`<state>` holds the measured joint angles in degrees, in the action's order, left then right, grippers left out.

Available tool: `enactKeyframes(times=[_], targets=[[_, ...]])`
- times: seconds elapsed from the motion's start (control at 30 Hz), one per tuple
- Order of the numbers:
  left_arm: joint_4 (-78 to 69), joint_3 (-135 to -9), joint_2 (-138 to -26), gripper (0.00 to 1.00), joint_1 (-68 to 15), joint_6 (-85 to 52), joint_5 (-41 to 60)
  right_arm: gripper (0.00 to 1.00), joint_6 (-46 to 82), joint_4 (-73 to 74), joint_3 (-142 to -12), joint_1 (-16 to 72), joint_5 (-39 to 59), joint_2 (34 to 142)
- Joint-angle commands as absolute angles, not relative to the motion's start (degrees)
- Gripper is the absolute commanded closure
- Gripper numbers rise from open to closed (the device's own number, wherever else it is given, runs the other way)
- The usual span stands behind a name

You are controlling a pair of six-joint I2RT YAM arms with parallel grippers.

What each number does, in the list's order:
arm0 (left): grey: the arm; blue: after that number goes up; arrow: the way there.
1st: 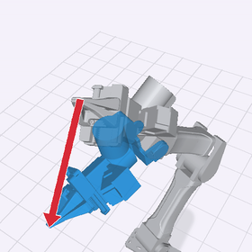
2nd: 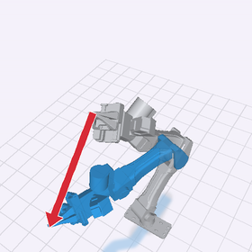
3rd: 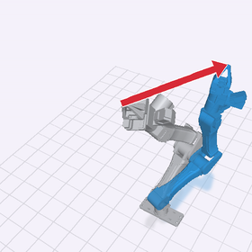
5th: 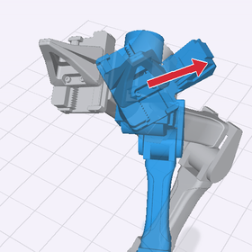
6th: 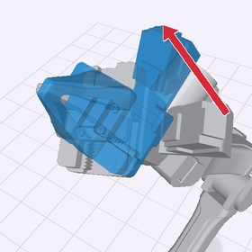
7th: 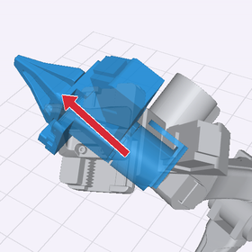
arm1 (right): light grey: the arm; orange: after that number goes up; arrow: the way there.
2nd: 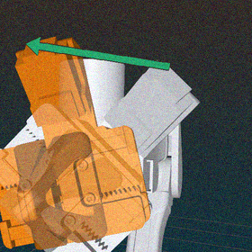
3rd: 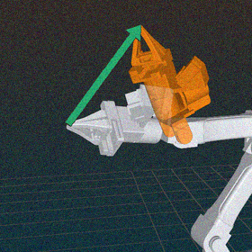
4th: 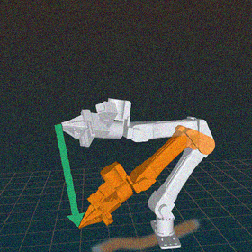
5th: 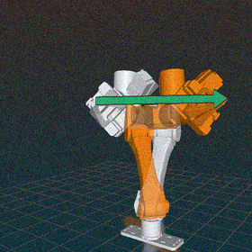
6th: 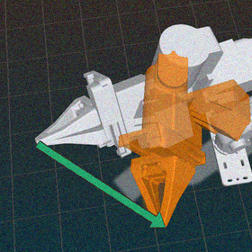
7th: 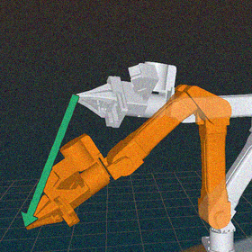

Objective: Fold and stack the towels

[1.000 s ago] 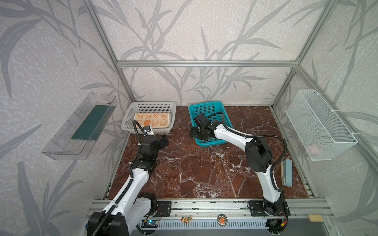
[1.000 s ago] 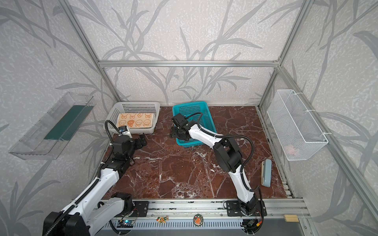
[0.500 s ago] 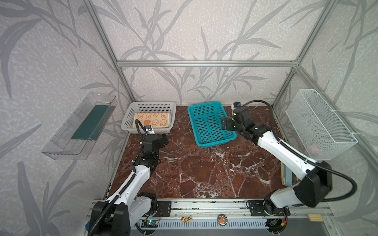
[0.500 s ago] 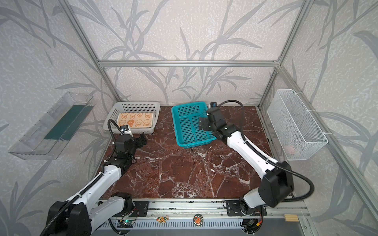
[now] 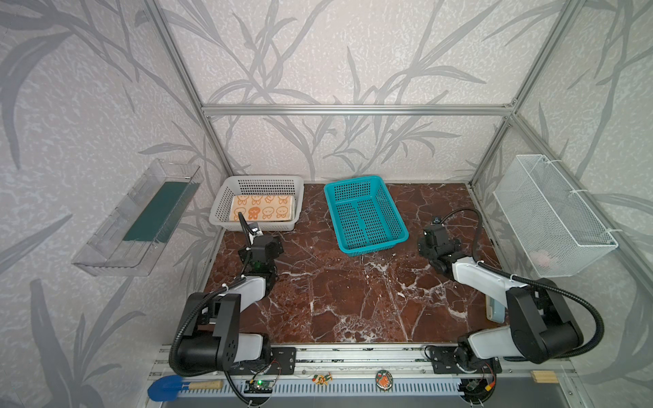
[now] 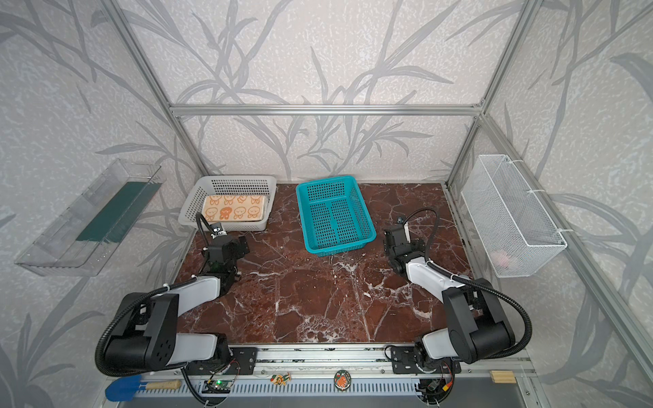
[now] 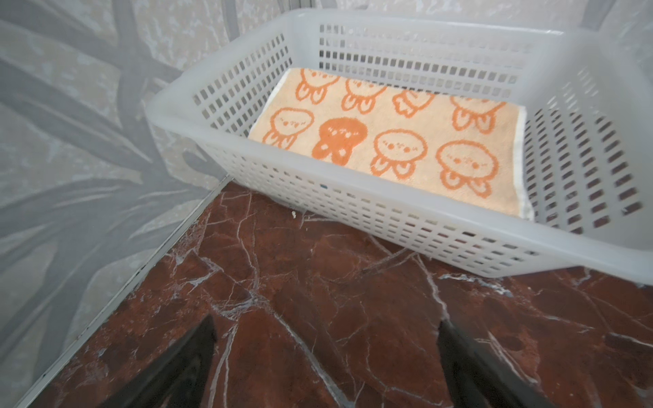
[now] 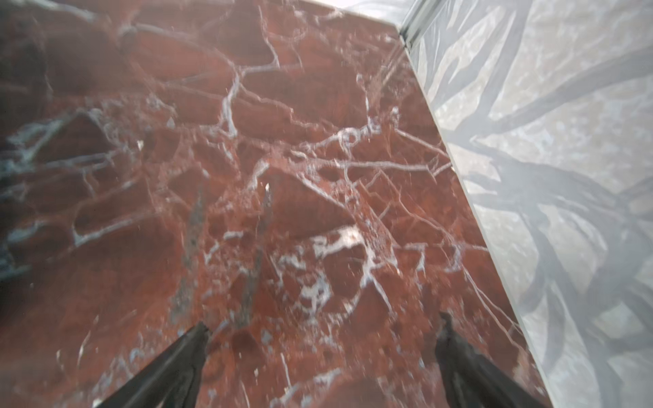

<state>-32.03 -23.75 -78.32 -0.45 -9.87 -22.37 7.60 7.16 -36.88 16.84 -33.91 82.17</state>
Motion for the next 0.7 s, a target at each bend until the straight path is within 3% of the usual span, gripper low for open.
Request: enactKeyframes(times=[0.0, 0.13, 0.27, 0.37, 0.47, 0.67], targets=[[-37.3, -24.0, -79.0, 0.01, 2.3, -8.2, -18.2, 0.01, 5.7, 20.0, -34.1, 16.3, -32.7, 83.3], [-55.7, -18.6, -85.3, 0.01, 3.5, -6.1, -13.3, 0.01, 2.9, 24.9, -31.1, 16.2, -27.9, 82.1], [-63.3, -17.5, -90.5, 0.01, 3.3, -4.7, -10.5, 0.01, -0.2, 30.3, -26.9, 15.8, -21.7, 79.2], [-49.8, -21.6, -87.4, 0.01, 3.1, -5.1, -9.4, 0.01, -0.6, 33.4, -24.2, 15.3, -20.0, 77.2], [-57.5, -20.1, -90.0, 0.01, 2.7, -3.4, -8.9, 0.01, -1.4, 39.6, -19.4, 15.2, -20.9, 73.9], [-56.0, -20.5, -89.6, 0.01, 2.6, -3.3, -8.8, 0.01, -3.4, 47.8, -16.6, 13.0, -20.0, 74.9]])
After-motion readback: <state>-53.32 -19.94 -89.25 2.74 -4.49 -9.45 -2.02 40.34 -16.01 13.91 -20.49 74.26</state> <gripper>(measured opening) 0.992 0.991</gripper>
